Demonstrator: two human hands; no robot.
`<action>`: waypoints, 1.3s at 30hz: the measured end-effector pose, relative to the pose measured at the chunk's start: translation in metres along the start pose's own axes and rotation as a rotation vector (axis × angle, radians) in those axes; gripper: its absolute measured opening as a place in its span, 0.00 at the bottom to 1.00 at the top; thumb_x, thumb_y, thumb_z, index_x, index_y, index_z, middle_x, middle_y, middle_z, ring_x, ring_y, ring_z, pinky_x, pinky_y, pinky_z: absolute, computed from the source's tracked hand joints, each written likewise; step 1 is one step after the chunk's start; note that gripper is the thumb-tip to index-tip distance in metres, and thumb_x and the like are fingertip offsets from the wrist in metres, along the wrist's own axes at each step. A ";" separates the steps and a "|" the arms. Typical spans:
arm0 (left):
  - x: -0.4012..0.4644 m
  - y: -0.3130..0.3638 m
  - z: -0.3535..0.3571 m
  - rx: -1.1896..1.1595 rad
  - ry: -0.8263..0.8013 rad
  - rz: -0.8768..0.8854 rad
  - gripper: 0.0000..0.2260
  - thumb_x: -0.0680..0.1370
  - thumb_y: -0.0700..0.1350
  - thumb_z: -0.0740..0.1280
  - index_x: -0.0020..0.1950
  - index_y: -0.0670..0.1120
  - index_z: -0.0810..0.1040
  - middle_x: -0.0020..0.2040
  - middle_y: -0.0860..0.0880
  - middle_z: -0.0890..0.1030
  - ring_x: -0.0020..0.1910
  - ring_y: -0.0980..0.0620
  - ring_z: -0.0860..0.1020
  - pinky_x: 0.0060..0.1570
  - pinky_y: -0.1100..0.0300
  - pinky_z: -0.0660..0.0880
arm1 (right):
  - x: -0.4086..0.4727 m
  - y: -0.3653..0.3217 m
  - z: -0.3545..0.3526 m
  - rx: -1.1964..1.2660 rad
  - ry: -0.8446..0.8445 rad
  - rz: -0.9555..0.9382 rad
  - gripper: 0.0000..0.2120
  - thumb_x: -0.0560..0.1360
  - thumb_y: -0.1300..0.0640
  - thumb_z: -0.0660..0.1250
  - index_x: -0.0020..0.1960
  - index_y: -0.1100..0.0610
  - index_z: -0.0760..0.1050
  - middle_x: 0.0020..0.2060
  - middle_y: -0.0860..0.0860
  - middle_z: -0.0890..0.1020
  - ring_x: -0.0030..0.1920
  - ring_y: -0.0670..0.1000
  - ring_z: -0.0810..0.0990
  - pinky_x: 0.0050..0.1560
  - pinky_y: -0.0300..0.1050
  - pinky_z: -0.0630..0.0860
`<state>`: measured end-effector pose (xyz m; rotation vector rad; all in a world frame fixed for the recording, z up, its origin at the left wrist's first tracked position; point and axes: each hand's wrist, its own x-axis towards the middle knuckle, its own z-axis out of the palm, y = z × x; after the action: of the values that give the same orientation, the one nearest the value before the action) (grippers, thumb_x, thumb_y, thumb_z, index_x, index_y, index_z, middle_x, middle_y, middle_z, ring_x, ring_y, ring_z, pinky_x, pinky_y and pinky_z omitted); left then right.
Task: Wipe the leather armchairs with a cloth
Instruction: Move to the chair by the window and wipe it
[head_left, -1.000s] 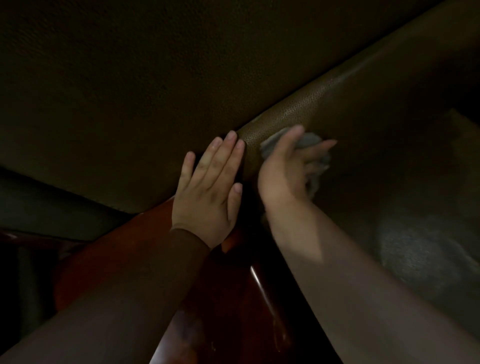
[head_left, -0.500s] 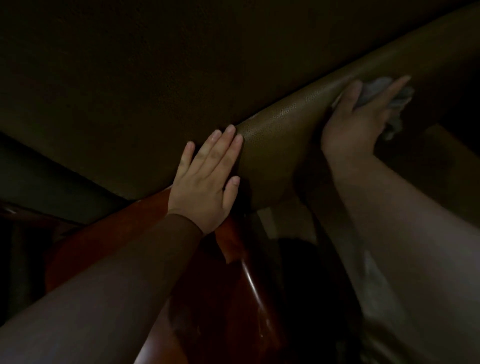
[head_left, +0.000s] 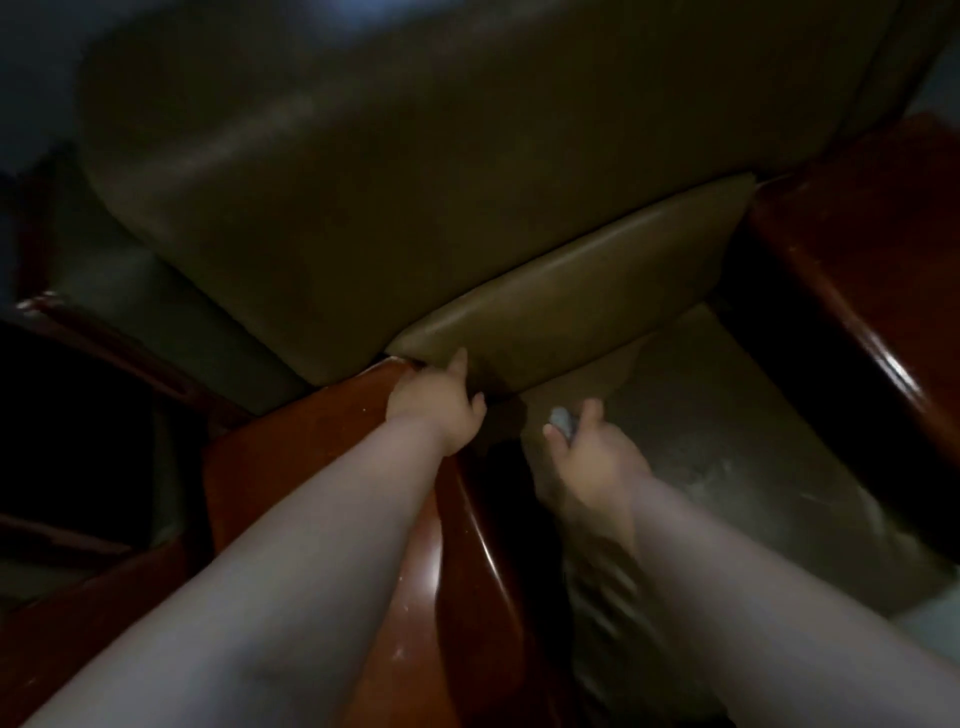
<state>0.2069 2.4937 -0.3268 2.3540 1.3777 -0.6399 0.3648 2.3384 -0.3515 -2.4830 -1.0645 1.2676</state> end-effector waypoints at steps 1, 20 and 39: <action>-0.017 0.005 -0.005 -0.048 -0.032 0.005 0.31 0.85 0.59 0.58 0.86 0.51 0.55 0.72 0.44 0.77 0.66 0.42 0.78 0.62 0.48 0.78 | -0.009 0.007 -0.017 -0.024 -0.012 -0.013 0.22 0.84 0.38 0.57 0.70 0.52 0.62 0.48 0.51 0.79 0.47 0.52 0.81 0.54 0.56 0.81; -0.234 0.146 -0.129 -0.210 0.037 0.030 0.20 0.85 0.56 0.63 0.76 0.56 0.73 0.68 0.52 0.81 0.63 0.51 0.81 0.60 0.53 0.81 | -0.188 0.044 -0.209 -0.178 0.160 -0.315 0.26 0.77 0.36 0.69 0.71 0.43 0.69 0.53 0.43 0.79 0.48 0.43 0.80 0.47 0.41 0.82; -0.349 0.165 -0.040 0.006 -0.035 0.309 0.19 0.82 0.54 0.69 0.74 0.56 0.75 0.67 0.53 0.79 0.64 0.52 0.80 0.60 0.55 0.81 | -0.366 0.131 -0.118 -0.221 0.227 -0.050 0.23 0.79 0.33 0.64 0.66 0.45 0.75 0.51 0.46 0.81 0.50 0.49 0.80 0.48 0.47 0.80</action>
<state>0.2106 2.1823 -0.0953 2.4763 0.9676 -0.5906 0.3806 2.0215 -0.0971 -2.6600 -1.2565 0.8686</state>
